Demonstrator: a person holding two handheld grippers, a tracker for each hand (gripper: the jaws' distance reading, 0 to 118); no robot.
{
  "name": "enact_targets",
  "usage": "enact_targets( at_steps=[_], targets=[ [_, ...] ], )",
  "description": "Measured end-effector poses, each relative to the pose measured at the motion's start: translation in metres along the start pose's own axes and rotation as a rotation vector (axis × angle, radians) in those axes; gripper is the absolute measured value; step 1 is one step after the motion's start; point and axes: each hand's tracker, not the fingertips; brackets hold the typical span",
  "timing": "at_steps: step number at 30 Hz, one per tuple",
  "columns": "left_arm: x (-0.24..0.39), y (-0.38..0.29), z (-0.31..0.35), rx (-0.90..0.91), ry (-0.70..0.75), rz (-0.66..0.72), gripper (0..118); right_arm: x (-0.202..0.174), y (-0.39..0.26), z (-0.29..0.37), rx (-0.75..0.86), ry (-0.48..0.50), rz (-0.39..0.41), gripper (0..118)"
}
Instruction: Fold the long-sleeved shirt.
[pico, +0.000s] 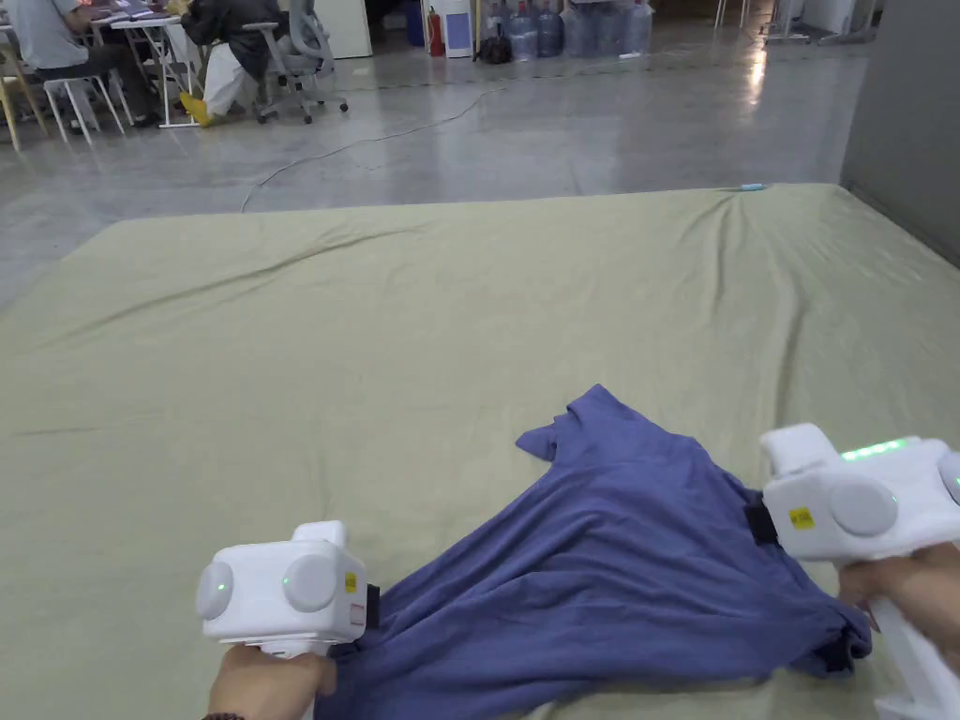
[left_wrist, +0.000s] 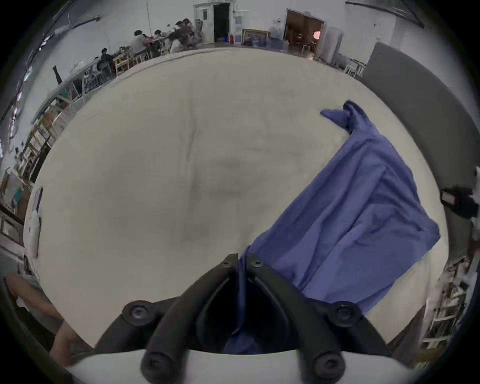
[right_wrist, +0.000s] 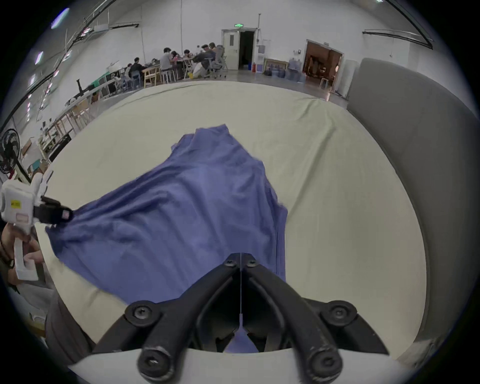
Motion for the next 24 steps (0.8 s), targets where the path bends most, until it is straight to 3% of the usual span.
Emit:
enact_targets(
  at_steps=[4, 5, 6, 7, 8, 17, 18, 19, 20, 21, 22, 23, 24],
  targets=[
    [0.001, 0.015, 0.019, 0.061, -0.013, -0.045, 0, 0.017, 0.072, -0.031, 0.030, 0.001, -0.002, 0],
    [0.000, 0.019, 0.020, 0.068, -0.020, -0.052, 0, 0.020, 0.089, -0.039, 0.035, 0.003, -0.003, 9],
    [-0.001, 0.022, 0.019, 0.069, -0.028, -0.050, 0, 0.022, 0.102, -0.045, 0.043, 0.002, 0.002, 34],
    [-0.003, 0.025, 0.019, 0.077, -0.040, -0.039, 0, 0.024, 0.116, -0.057, 0.038, -0.004, 0.005, 73],
    [-0.004, 0.030, 0.020, 0.092, -0.055, -0.013, 0, 0.025, 0.129, -0.069, 0.031, -0.008, 0.007, 87],
    [-0.012, 0.036, 0.008, 0.082, -0.085, 0.024, 0, 0.010, 0.126, -0.175, -0.260, -0.063, 0.118, 82],
    [-0.012, 0.035, 0.007, 0.079, -0.084, 0.022, 0, 0.009, 0.121, -0.188, -0.304, -0.065, 0.129, 74],
    [-0.012, 0.035, 0.006, 0.075, -0.082, 0.021, 0, 0.006, 0.112, -0.195, -0.344, -0.060, 0.133, 58],
    [-0.013, 0.036, 0.004, 0.070, -0.082, 0.020, 0, 0.004, 0.110, -0.191, -0.264, 0.001, 0.082, 45],
    [-0.014, 0.036, 0.002, 0.068, -0.083, 0.023, 0, 0.004, 0.114, -0.185, -0.256, 0.019, 0.053, 28],
    [-0.014, 0.037, 0.000, 0.065, -0.083, 0.026, 0, 0.002, 0.116, -0.182, -0.263, 0.084, 0.020, 0],
    [-0.015, 0.038, -0.001, 0.060, -0.086, 0.030, 0, -0.002, 0.116, -0.176, -0.237, -0.027, 0.069, 0],
    [-0.017, 0.039, -0.002, 0.060, -0.088, 0.035, 0, -0.004, 0.116, -0.172, -0.238, -0.016, 0.117, 0]
  ],
)
